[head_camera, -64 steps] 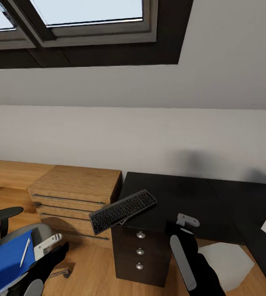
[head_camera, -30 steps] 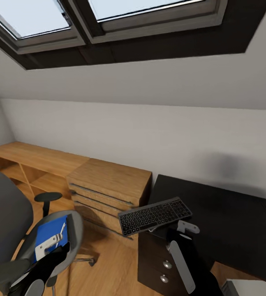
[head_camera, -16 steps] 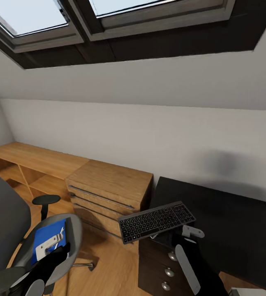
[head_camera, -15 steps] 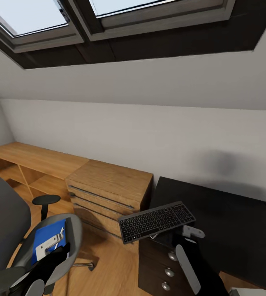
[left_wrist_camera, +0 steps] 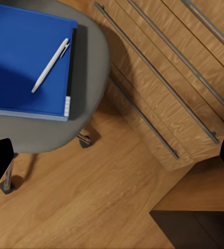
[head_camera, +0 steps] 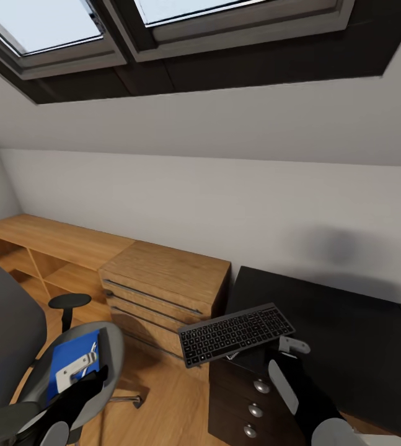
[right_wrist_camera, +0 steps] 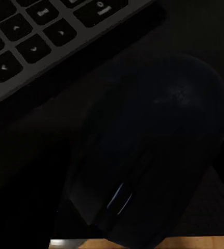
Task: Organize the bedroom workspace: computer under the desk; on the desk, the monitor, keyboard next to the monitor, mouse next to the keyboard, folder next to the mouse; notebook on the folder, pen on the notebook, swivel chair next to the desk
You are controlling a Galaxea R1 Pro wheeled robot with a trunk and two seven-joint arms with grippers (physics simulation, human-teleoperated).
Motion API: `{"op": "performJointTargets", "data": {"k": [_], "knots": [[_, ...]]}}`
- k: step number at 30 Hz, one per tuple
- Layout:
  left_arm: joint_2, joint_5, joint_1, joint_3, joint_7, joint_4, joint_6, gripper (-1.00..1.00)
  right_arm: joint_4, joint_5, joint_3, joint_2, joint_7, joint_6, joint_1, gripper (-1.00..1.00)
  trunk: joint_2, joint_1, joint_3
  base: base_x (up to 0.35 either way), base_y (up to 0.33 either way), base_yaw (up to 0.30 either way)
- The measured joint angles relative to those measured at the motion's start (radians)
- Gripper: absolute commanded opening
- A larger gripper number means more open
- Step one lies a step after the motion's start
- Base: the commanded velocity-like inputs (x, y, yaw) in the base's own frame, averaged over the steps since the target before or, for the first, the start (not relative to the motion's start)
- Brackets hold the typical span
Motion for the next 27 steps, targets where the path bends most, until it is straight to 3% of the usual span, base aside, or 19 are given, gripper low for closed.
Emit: {"op": "performJointTargets", "data": {"k": [6,12,17,27], "knots": [[0.0,0.001,0.0,-0.003,0.0,0.0,0.0,1.0,0.221,0.001,-0.003,-0.006,0.072,-0.099,-0.101,-1.0,0.0,0.0,0.0,0.0,0.0,0.0],[0.0,0.001,0.0,-0.003,0.0,0.0,0.0,1.0,0.298,0.001,-0.004,-0.009,0.089,-0.127,-0.13,-1.0,0.0,0.0,0.0,0.0,0.0,0.0],[0.0,0.001,0.0,-0.003,0.0,0.0,0.001,1.0,0.365,-0.004,-0.003,-0.026,0.108,-0.159,-0.154,-1.0,0.0,0.0,0.0,0.0,0.0,0.0],[0.0,0.002,0.0,-0.006,-0.001,0.0,0.001,1.0,0.41,-0.003,-0.005,-0.036,0.124,-0.171,-0.172,-1.0,0.0,0.0,0.0,0.0,0.0,0.0]]}}
